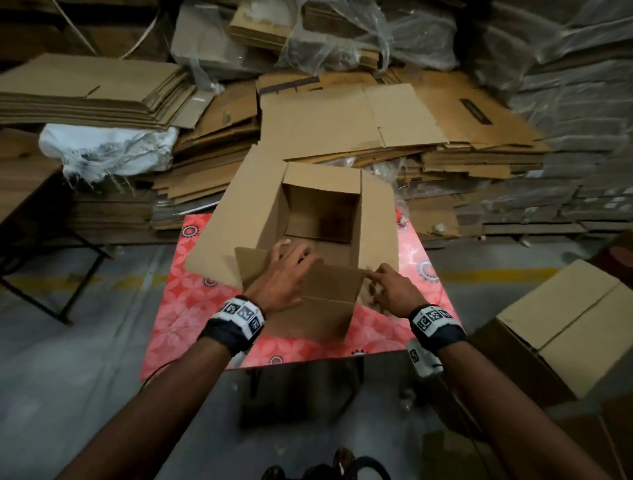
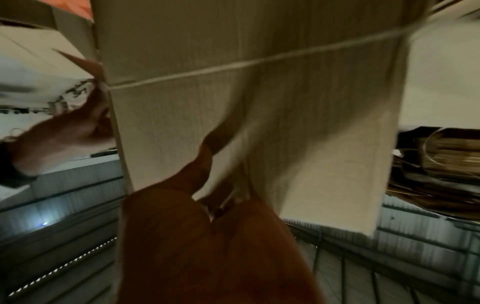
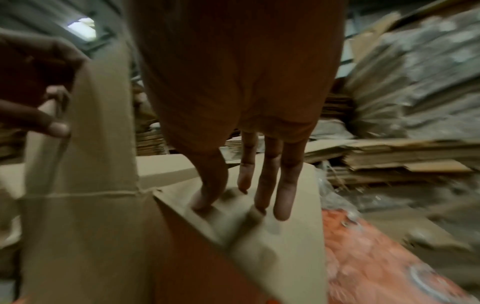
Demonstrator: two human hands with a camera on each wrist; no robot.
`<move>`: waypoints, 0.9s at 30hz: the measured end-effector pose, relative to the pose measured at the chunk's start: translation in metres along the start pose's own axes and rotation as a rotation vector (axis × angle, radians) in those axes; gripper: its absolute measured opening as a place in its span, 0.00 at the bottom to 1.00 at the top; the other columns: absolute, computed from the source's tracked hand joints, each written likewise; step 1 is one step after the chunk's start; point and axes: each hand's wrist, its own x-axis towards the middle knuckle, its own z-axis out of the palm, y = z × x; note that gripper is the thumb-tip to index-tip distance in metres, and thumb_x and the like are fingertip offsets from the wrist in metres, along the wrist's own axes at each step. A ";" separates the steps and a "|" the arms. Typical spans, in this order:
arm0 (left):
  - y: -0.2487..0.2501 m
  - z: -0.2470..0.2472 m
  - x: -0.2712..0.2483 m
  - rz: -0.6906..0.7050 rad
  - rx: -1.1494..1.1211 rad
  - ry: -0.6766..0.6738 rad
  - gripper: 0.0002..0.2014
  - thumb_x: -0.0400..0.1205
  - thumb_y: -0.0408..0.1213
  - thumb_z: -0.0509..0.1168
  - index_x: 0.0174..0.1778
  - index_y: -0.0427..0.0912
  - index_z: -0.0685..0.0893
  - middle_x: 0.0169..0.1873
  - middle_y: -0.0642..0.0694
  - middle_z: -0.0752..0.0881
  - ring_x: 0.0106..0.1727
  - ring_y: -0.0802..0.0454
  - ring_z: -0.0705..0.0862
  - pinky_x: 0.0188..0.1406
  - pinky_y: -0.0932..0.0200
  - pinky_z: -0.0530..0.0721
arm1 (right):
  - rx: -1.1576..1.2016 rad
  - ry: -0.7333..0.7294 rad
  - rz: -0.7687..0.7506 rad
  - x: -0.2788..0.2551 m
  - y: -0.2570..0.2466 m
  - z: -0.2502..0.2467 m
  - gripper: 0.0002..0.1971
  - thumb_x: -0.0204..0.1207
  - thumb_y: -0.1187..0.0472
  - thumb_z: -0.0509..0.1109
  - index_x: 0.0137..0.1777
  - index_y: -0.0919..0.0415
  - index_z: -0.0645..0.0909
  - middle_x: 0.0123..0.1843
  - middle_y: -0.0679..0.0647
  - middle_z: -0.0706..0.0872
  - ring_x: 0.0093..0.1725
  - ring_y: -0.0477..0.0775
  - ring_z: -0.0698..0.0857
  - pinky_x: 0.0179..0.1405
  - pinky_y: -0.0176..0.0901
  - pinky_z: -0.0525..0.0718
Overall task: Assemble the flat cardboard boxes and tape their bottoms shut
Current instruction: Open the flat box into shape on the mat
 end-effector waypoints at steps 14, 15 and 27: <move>-0.053 0.003 -0.191 -0.374 -0.223 0.083 0.28 0.72 0.26 0.56 0.69 0.40 0.83 0.69 0.47 0.84 0.76 0.49 0.78 0.84 0.44 0.63 | -0.132 0.082 -0.275 0.034 -0.082 0.041 0.25 0.67 0.36 0.78 0.60 0.42 0.75 0.66 0.44 0.79 0.73 0.54 0.74 0.68 0.58 0.74; -0.055 0.005 -0.197 -0.397 -0.235 0.067 0.28 0.74 0.28 0.55 0.71 0.41 0.82 0.72 0.48 0.83 0.78 0.50 0.76 0.85 0.40 0.62 | -0.111 0.089 -0.269 0.034 -0.085 0.042 0.25 0.67 0.38 0.79 0.59 0.44 0.75 0.65 0.45 0.79 0.70 0.54 0.75 0.65 0.56 0.75; -0.066 0.024 -0.190 -0.562 -0.287 0.144 0.18 0.82 0.41 0.61 0.67 0.49 0.86 0.70 0.55 0.84 0.81 0.55 0.72 0.80 0.43 0.64 | -0.048 0.106 -0.189 0.040 -0.106 0.049 0.25 0.71 0.48 0.81 0.63 0.53 0.76 0.66 0.54 0.78 0.66 0.63 0.80 0.59 0.52 0.81</move>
